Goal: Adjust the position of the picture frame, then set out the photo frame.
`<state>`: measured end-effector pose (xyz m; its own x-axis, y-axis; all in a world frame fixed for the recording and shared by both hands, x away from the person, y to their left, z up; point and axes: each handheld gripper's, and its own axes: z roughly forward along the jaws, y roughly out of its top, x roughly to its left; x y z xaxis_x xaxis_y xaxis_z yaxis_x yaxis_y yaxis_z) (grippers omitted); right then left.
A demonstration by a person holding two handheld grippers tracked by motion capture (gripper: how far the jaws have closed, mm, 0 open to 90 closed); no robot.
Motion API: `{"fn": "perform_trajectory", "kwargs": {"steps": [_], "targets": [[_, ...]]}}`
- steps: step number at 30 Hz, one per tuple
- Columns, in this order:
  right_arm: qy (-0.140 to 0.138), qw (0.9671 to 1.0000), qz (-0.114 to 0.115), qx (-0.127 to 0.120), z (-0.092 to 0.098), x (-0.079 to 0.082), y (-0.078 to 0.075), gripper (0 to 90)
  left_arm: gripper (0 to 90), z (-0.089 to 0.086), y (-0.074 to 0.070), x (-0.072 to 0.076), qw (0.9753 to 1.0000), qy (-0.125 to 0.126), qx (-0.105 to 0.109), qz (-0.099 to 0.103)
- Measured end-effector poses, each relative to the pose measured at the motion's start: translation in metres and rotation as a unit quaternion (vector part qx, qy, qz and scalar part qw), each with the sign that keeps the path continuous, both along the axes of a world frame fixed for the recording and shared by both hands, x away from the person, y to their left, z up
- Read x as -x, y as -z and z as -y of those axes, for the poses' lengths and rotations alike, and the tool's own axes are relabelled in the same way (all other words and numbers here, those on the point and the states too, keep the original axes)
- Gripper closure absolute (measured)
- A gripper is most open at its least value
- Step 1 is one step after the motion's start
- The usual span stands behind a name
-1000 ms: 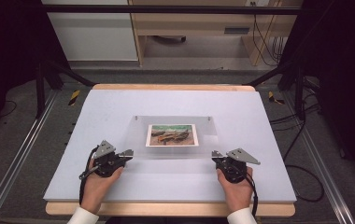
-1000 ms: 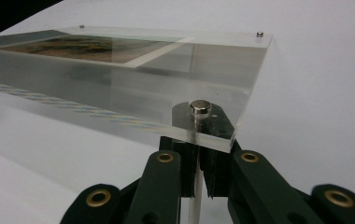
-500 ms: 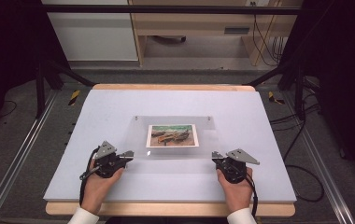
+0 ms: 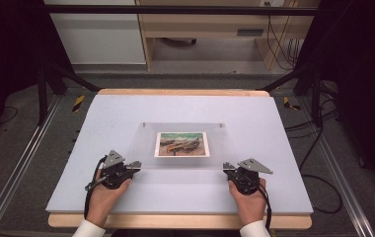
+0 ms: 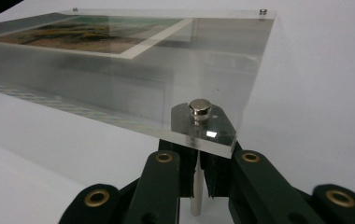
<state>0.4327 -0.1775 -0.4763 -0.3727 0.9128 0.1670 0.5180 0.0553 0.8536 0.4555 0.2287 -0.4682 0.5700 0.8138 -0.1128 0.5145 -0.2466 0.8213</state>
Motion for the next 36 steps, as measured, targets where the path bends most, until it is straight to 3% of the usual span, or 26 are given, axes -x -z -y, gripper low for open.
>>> {"fn": "perform_trajectory", "kwargs": {"steps": [4, 7, 9, 12, 15, 17, 23, 28, 30, 33, 36], "targets": [[-0.004, 1.0, -0.008, 0.001, -0.001, 0.0, 0.002, 83.7, 82.7, 0.0, 0.003, -0.001, 1.0, -0.005, -0.007, -0.004], [-0.007, 0.9999, -0.013, 0.0, -0.001, -0.001, 0.004, 80.3, 77.6, 0.0, 0.003, -0.001, 0.9998, -0.001, -0.019, -0.001], [-0.012, 0.9997, -0.018, -0.006, 0.0, 0.0, 0.003, 70.8, 71.1, 0.001, 0.002, 0.0, 0.9998, 0.005, -0.017, -0.006], [-0.003, 0.9997, -0.022, -0.001, 0.005, 0.003, 0.0, 55.4, 52.9, 0.004, 0.0, 0.005, 0.9997, 0.008, -0.023, -0.007], [-0.005, 0.9996, -0.026, 0.0, 0.011, 0.005, -0.004, 38.7, 39.1, 0.002, -0.003, 0.01, 0.9996, 0.009, -0.026, 0.008], [-0.004, 0.9997, -0.023, 0.001, 0.016, 0.008, -0.006, 29.2, 31.5, -0.001, -0.004, 0.013, 0.9996, 0.012, -0.024, 0.006], [-0.022, 0.9996, -0.016, -0.004, 0.022, 0.016, -0.015, 15.3, 14.4, -0.012, -0.011, 0.02, 0.9997, 0.024, 0.001, 0.001], [-0.034, 0.9993, 0.006, -0.014, 0.027, 0.021, -0.026, 9.5, 10.2, -0.027, -0.028, 0.029, 0.9978, 0.03, 0.047, 0.035], [-0.035, 0.9992, 0.016, -0.014, 0.028, 0.02, -0.033, 10.6, 10.3, -0.03, -0.032, 0.026, 0.9971, 0.029, 0.062, 0.032], [-0.042, 0.9988, 0.017, -0.017, 0.027, 0.013, -0.044, 15.9, 12.5, -0.031, -0.042, 0.017, 0.9973, 0.013, 0.062, 0.036], [-0.052, 0.9986, 0.011, -0.009, 0.025, 0.005, -0.053, 23.5, 13.3, -0.026, -0.05, 0.005, 0.998, 0.019, 0.05, 0.032]]}}
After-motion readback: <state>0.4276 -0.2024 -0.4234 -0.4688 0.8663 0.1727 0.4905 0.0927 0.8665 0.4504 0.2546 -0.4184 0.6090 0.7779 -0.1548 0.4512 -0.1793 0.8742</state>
